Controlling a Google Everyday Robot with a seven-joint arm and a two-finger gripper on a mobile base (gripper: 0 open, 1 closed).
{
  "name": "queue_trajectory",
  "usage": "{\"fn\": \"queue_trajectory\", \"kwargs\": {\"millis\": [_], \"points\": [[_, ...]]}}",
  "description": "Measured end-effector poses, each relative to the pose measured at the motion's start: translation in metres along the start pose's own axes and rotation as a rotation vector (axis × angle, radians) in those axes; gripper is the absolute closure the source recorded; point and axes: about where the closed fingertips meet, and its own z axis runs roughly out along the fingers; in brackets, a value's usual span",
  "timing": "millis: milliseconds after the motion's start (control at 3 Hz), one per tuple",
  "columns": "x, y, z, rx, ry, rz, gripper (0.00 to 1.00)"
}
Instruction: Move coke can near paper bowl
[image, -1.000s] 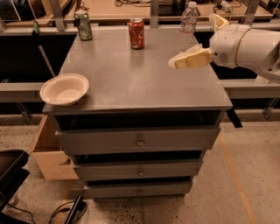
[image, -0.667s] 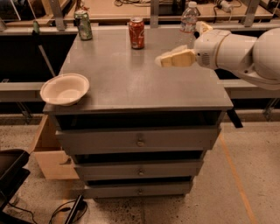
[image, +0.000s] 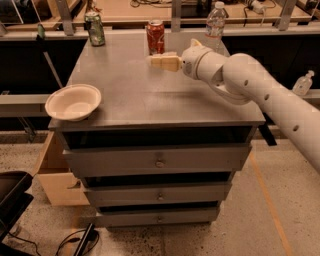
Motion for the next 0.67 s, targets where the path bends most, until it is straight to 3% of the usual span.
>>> {"fn": "queue_trajectory", "kwargs": {"millis": [333,667], "points": [[0.018,-0.019,0.036,0.006,-0.043,0.032,0.0],[0.019,-0.039,0.069,-0.003,-0.049,0.012,0.0]]}}
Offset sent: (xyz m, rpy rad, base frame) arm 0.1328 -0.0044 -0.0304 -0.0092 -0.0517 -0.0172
